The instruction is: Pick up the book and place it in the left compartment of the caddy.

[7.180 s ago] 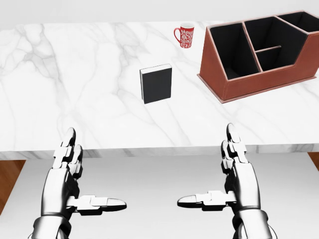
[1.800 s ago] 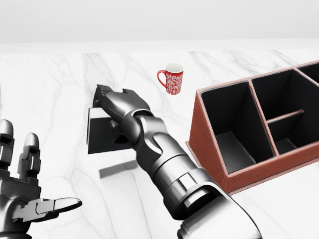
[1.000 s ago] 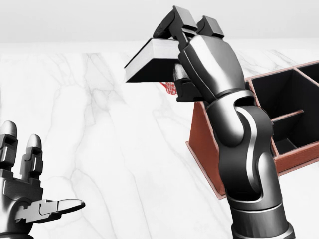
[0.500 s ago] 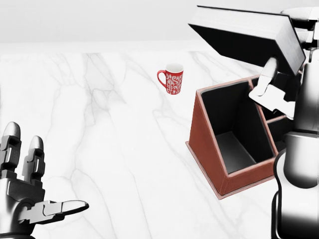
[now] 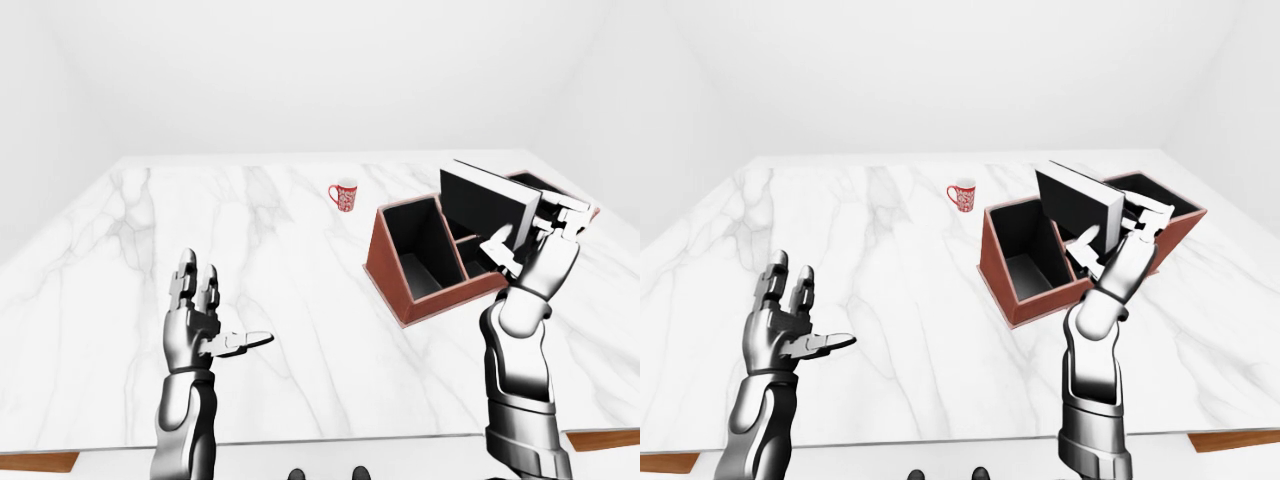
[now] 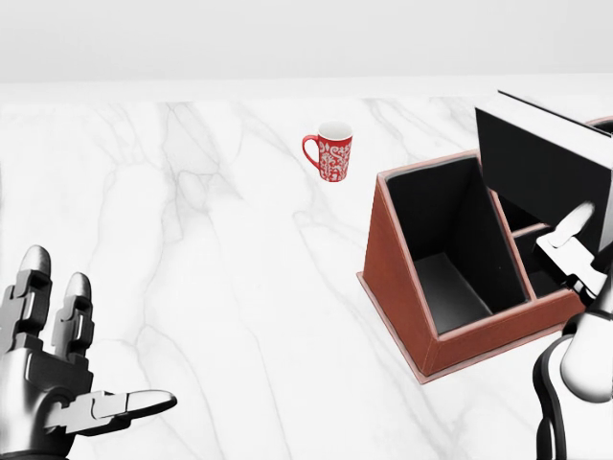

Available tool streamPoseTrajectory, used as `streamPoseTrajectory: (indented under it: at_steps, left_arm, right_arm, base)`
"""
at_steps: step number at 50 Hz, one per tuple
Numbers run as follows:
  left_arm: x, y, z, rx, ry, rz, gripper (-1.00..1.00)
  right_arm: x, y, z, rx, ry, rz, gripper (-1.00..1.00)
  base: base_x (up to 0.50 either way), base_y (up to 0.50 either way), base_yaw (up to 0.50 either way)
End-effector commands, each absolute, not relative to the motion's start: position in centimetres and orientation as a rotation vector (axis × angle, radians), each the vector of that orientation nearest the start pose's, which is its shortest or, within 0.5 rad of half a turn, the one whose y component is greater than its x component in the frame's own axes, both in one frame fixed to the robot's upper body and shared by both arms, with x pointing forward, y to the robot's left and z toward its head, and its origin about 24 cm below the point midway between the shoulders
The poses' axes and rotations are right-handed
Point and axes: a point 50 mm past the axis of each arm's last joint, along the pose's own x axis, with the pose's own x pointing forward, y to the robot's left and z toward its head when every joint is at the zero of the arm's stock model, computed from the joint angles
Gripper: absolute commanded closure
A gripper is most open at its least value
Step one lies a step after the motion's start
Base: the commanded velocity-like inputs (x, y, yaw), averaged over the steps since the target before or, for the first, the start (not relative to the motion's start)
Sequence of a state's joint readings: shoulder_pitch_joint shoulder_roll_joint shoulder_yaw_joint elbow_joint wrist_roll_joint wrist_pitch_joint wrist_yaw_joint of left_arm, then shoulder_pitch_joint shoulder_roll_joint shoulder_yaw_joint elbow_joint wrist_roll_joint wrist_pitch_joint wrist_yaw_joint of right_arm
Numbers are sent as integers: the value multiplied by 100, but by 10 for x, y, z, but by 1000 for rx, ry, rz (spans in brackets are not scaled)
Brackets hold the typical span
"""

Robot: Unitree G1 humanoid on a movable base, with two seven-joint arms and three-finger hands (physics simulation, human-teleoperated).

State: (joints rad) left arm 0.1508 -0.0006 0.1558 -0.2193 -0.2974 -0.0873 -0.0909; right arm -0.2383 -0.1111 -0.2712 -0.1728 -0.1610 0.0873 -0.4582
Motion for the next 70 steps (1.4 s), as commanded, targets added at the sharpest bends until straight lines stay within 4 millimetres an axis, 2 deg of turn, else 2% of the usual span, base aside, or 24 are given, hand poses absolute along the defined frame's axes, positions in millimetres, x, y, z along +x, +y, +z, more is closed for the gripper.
streamPoseTrajectory:
  at_steps: [1,24,25,39,70]
  left_arm:
    - [219,193,67,-240,-192,103,-100]
    - [218,193,67,-238,-191,107,-100]
    - [218,194,73,-233,-218,111,-100]
    - [219,194,75,-228,-225,112,-100]
    - [218,193,76,-225,-228,111,-100]
  right_arm:
    - [260,-242,135,-206,-341,-783,100]
    - [272,-228,115,-357,-263,-729,100]
    - [273,-227,114,-368,-258,-724,100]
    - [282,-233,95,-394,-163,-723,100]
    - [302,-225,93,-504,-143,-670,100]
  base:
    - [0,0,0]
    - [0,0,0]
    - [0,0,0]
    - [0,0,0]
    - [0,0,0]
